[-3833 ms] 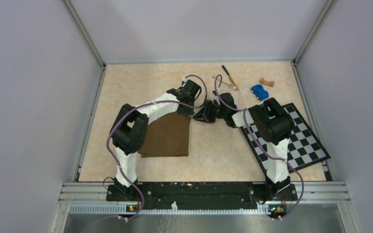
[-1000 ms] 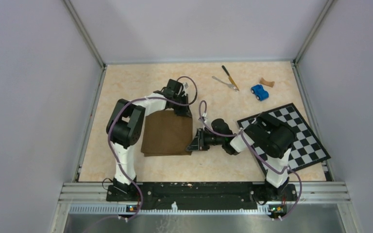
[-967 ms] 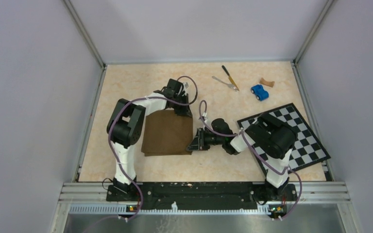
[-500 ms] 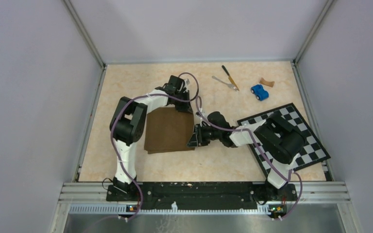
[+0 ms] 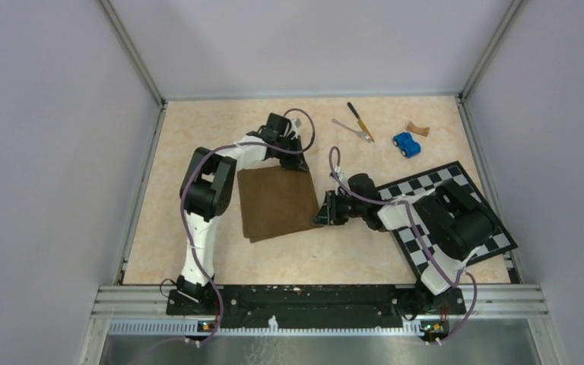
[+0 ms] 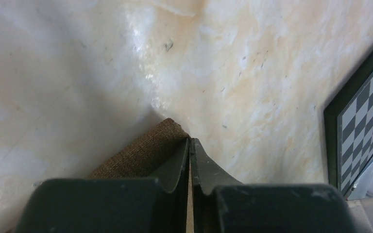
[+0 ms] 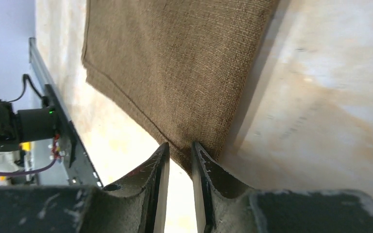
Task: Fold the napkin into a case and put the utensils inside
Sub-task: Smooth out the lower triangle-folded napkin at the center of the board.
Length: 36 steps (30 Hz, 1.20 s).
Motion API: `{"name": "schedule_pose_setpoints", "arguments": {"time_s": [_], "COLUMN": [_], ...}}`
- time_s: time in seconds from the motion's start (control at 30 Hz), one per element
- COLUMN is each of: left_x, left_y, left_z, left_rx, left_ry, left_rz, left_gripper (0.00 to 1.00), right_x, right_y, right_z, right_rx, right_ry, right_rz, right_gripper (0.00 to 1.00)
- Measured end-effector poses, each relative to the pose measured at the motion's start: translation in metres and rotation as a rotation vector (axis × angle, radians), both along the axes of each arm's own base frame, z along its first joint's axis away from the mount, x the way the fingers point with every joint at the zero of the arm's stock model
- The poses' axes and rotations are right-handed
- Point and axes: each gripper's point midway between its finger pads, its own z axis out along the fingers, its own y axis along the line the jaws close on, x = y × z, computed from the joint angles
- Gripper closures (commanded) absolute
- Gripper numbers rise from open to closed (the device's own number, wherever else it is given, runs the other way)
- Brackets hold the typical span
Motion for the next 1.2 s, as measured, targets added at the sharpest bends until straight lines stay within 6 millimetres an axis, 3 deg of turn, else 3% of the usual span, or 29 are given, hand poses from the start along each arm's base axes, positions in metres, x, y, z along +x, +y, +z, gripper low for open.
{"name": "schedule_pose_setpoints", "arguments": {"time_s": [0.07, 0.2, 0.27, 0.4, 0.47, 0.57, 0.67, 0.7, 0.8, 0.9, 1.03, 1.2], "left_x": [0.005, 0.007, 0.004, -0.001, -0.005, -0.015, -0.033, -0.044, -0.072, -0.094, -0.092, -0.091], "left_y": [-0.004, -0.005, 0.0, 0.023, 0.045, 0.081, 0.114, 0.125, 0.149, 0.163, 0.166, 0.166], "left_z": [0.002, 0.01, 0.021, 0.066, 0.092, 0.109, 0.088, 0.07, 0.026, -0.001, -0.003, 0.0], "left_rx": [-0.009, -0.002, 0.011, 0.003, -0.016, -0.044, -0.045, -0.036, -0.001, 0.017, 0.015, 0.011], "left_ry": [-0.001, -0.004, -0.008, -0.066, -0.106, -0.128, -0.077, -0.029, 0.097, 0.183, 0.164, 0.13], "left_rz": [-0.006, -0.016, -0.02, 0.005, 0.043, 0.119, 0.202, 0.233, 0.309, 0.373, 0.409, 0.42], "left_gripper": [0.79, 0.43, 0.35, 0.38, 0.44, 0.53, 0.61, 0.62, 0.65, 0.69, 0.7, 0.57], "right_x": [0.007, 0.021, 0.025, 0.027, 0.03, 0.034, 0.038, 0.039, 0.039, 0.036, 0.038, 0.037], "right_y": [-0.012, -0.034, -0.045, -0.052, -0.044, -0.028, -0.019, -0.018, -0.029, -0.04, -0.04, -0.045], "right_z": [-0.001, 0.003, 0.007, 0.025, 0.039, 0.052, 0.046, 0.042, 0.02, 0.005, 0.005, 0.008], "right_rx": [-0.037, -0.152, -0.226, -0.299, -0.279, -0.223, -0.178, -0.161, -0.145, -0.141, -0.13, -0.187], "right_ry": [-0.015, -0.061, -0.087, -0.129, -0.153, -0.167, -0.133, -0.113, -0.041, 0.006, -0.013, -0.053], "right_rz": [-0.022, -0.062, -0.071, -0.055, -0.036, -0.014, -0.02, -0.028, -0.068, -0.096, -0.102, -0.104], "right_gripper": [0.75, 0.7, 0.67, 0.64, 0.64, 0.64, 0.66, 0.66, 0.66, 0.67, 0.66, 0.56]}}
